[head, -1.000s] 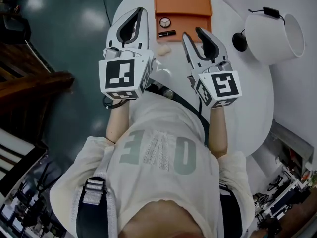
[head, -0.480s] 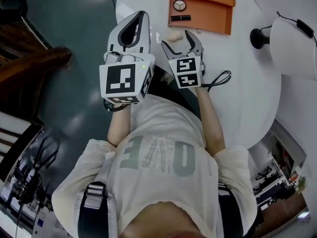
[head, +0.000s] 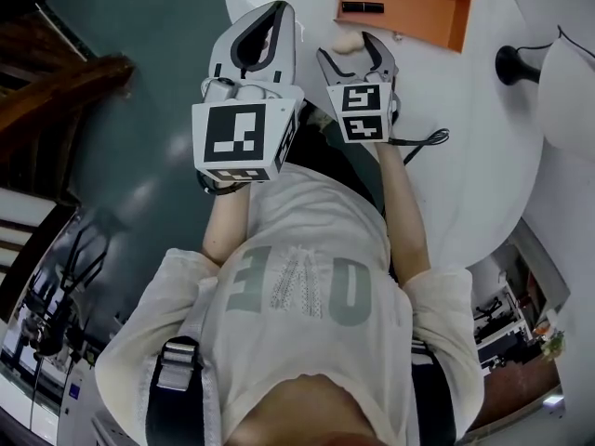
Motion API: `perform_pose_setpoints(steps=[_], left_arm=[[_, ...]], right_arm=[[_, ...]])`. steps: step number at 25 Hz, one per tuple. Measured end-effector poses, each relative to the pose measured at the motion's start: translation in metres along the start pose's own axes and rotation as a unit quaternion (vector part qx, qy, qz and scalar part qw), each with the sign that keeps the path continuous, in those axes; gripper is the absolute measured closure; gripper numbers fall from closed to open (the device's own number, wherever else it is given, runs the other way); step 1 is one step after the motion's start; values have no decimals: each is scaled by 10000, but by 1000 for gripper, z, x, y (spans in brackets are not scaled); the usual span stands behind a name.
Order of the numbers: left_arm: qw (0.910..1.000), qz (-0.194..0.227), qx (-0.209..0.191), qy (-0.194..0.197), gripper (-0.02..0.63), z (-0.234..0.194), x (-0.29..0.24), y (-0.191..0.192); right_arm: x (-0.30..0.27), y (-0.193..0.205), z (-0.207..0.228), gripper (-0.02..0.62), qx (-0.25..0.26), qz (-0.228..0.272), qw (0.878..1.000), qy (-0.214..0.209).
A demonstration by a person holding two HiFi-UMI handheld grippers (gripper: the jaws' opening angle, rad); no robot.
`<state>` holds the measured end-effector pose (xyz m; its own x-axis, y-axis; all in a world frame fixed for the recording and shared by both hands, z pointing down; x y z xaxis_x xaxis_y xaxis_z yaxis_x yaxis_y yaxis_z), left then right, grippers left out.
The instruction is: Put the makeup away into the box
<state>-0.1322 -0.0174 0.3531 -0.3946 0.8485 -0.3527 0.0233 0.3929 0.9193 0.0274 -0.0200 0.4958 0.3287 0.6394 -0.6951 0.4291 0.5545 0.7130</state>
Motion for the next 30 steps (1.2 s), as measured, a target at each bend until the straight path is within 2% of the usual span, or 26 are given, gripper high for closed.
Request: perform_pose_setpoints(steps=[4,5,6,7,9,11,13,17,21,26,30], left_arm=[[10000,42,-24,39,598,-3,2,-1],[10000,48,-42,48,598,-3,1,-2],[10000,53,-59,51,598,-1,1,-3],[9999,61,-70,50,598,0,1,-4],[9999,90,-81,42,598,2,4,-8],[9998,140,-106,50,598,2,8,-13],[9995,245,-165,86,598,1,10,-21],[9973,579,-376,261,598,10,12,-42],[9929,922,-577,481,598,32,13,-67],[9853,1314,-830,705,598,57,16,-89],[9841,1329,-881,778,598,63,19,-91]], right_arm=[[-3,-2,-3,244,-36,-28,10000,-22],[-3,-2,-2,263,-59,-20,10000,32],[-2,-2,1,318,-71,-12,9999,107],[-1,-2,3,345,-54,-12,9998,172],[4,-6,3,345,67,3,9997,226],[15,-18,2,345,145,175,9994,272],[31,-39,3,345,63,597,9974,404],[84,-91,16,345,-270,1766,9810,760],[142,-116,32,345,-636,2585,9584,1032],[186,-115,46,347,-860,3047,9387,1362],[188,-113,47,348,-866,3027,9391,1375]])
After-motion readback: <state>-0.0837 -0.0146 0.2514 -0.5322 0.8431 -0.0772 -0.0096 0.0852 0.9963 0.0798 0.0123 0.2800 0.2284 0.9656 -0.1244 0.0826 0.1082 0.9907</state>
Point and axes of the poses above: the fingertips, and each gripper's own axes: x backward along the fingers, z to its right, y out of its underside, the point moved 10 cm from there along x, backward along the fingers, and after that the axes turned 7 degrees about y, right-handed, at the moved point
